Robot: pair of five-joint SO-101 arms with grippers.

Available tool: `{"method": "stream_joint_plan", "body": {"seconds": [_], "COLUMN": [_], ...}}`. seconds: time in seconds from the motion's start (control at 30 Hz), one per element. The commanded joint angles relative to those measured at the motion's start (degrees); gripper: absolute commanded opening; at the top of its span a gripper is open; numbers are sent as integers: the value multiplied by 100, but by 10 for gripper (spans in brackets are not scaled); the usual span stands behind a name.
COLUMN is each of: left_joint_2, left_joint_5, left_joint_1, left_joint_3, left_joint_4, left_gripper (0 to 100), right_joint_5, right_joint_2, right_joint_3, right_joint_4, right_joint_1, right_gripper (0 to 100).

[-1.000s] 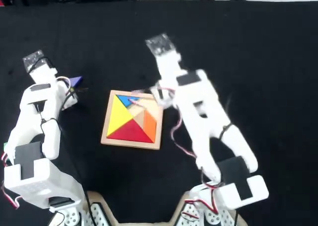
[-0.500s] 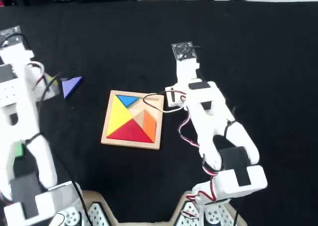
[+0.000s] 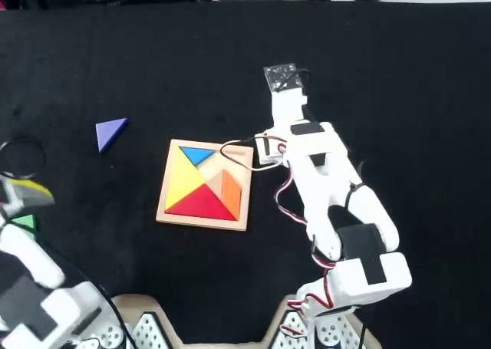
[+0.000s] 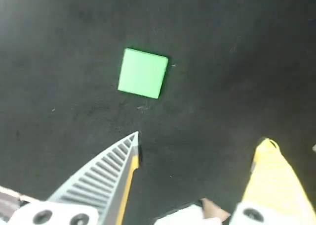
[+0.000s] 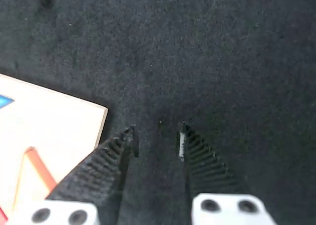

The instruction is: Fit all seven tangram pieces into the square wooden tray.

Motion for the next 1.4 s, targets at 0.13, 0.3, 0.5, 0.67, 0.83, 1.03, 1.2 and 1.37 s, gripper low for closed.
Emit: {"method": "stream_joint_plan", "body": {"seconds": [0.13,0.3,0.5,0.67,0.83,1.03,1.2,1.37], "left_joint_2": [976,1574,2075,2268,2277,2303,2303,2321], "left_joint_5": [-993,-1468,-1468,-1495,-1741,-1758,-1758,-1776], "left_joint_1": [-664,-681,-567,-532,-514,-295,-286,-330], "left_joint_3": [145,312,426,453,479,470,470,479], "left_joint_4": [-1591,-2541,-3059,-2945,-2725,-2734,-2699,-2699], "left_gripper": [347,346,346,346,346,273,152,80], "right_joint_5": [0,0,246,264,273,273,273,273], "right_joint_2": [-13,-4,374,585,585,585,585,585], "right_joint_3": [-224,-215,-418,-593,-593,-593,-593,-593], "right_joint_4": [-18,-18,0,44,44,44,44,44], "right_joint_1": [35,-123,-149,-149,-149,-149,-149,-149], "right_gripper": [141,141,141,141,141,141,141,141]}}
